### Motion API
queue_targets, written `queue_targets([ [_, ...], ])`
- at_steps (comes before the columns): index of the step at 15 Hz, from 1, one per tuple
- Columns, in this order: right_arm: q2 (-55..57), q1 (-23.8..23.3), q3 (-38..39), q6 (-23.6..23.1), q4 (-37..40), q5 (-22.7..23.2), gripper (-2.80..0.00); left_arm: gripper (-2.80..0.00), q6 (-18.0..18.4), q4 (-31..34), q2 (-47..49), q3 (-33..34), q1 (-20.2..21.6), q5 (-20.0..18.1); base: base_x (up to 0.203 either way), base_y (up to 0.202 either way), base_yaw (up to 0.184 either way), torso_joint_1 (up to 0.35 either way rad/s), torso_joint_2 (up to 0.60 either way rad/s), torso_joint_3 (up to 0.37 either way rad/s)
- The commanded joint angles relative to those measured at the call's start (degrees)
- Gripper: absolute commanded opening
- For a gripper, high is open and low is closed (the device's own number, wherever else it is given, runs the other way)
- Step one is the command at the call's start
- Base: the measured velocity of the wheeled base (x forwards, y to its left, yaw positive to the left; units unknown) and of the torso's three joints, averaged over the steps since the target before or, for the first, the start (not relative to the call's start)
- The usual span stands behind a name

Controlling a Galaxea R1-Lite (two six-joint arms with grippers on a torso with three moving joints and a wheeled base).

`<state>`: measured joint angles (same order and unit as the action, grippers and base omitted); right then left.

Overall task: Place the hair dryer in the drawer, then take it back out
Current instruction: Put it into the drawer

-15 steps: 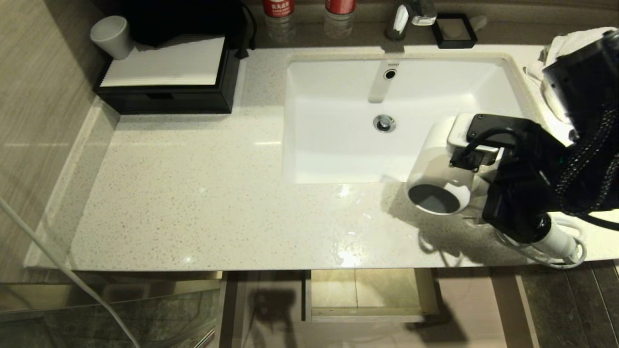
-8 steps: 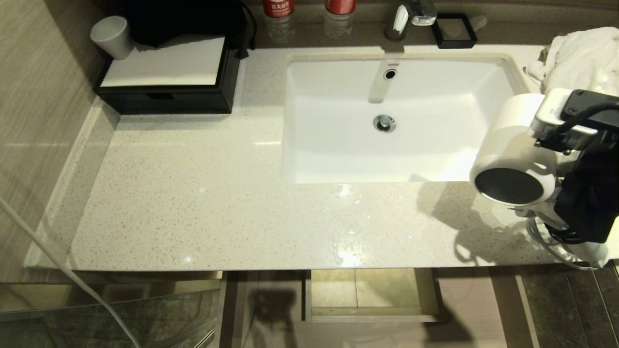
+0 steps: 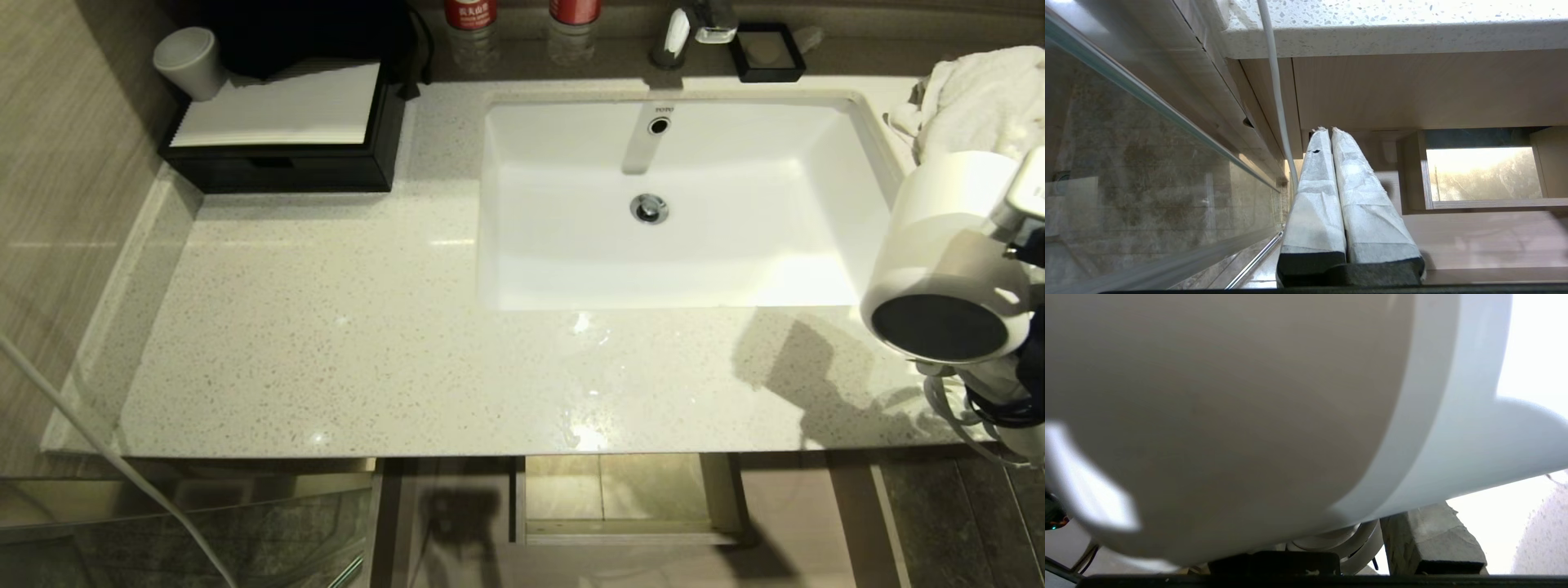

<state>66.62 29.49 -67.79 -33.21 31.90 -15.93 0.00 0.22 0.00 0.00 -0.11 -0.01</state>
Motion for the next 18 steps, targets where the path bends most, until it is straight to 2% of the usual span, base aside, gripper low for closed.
queue_targets([
  [1, -4.5, -1.0, 2.5, 0.0, 0.3, 0.0, -2.8, -2.8, 0.0, 0.0, 0.0, 0.1, 0.0, 0.0, 0.0, 0.0, 0.0, -0.104, 0.13, 0.002],
  [10, -13.2, -4.4, 9.5, 0.2, -0.9, 0.2, -2.8, -2.8, 0.0, 0.0, 0.0, 0.1, -0.1, 0.0, 0.0, 0.0, 0.0, -0.357, 0.3, -0.049],
  [18, -31.2, -10.7, 24.6, 0.2, -3.2, -0.1, -2.8, -2.8, 0.0, 0.0, 0.0, 0.1, 0.0, 0.0, 0.0, 0.0, 0.0, -0.336, 0.19, -0.143],
])
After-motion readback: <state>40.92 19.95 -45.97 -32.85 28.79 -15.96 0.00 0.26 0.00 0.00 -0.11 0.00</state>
